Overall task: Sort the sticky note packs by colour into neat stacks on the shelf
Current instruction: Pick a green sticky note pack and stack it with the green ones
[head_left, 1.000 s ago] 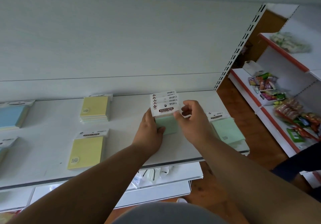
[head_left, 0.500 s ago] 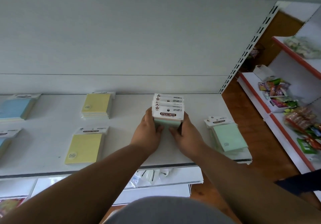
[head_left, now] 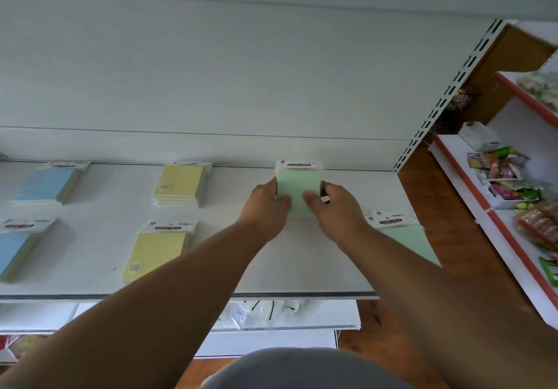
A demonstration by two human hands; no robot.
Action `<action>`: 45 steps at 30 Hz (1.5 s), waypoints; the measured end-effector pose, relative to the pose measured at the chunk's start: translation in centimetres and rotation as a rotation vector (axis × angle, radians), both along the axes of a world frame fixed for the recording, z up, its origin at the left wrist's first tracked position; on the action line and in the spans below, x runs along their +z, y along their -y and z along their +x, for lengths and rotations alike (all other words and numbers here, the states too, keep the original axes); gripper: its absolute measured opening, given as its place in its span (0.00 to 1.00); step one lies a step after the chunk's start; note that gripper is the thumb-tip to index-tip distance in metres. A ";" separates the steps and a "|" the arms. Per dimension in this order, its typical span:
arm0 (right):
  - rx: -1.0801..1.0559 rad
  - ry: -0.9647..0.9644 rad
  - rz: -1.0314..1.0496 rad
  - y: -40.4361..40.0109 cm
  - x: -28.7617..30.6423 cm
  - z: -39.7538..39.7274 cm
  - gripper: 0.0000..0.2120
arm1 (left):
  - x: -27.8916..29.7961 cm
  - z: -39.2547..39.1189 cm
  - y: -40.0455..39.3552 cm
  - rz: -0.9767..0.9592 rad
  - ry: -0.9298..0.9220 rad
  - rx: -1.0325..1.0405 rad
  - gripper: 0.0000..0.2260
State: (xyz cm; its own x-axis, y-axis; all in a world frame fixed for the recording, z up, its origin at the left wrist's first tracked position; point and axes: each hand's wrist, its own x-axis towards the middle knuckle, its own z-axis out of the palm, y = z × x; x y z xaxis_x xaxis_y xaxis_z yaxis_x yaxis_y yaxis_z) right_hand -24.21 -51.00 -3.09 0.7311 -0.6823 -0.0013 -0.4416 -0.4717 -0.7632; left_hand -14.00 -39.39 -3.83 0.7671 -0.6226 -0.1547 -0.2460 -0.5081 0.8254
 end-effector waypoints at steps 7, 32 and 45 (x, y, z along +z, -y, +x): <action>-0.072 -0.211 0.121 0.8 -0.1 2.5 0.17 | -0.1 1.4 1.5 0.185 0.010 0.008 0.15; 0.147 -0.436 -0.300 3.2 0.1 0.3 0.08 | -1.2 1.9 1.0 0.435 0.590 -0.302 0.11; 0.157 -0.494 -0.329 3.5 0.3 -0.4 0.09 | -1.0 0.8 1.3 0.438 0.596 -0.321 0.10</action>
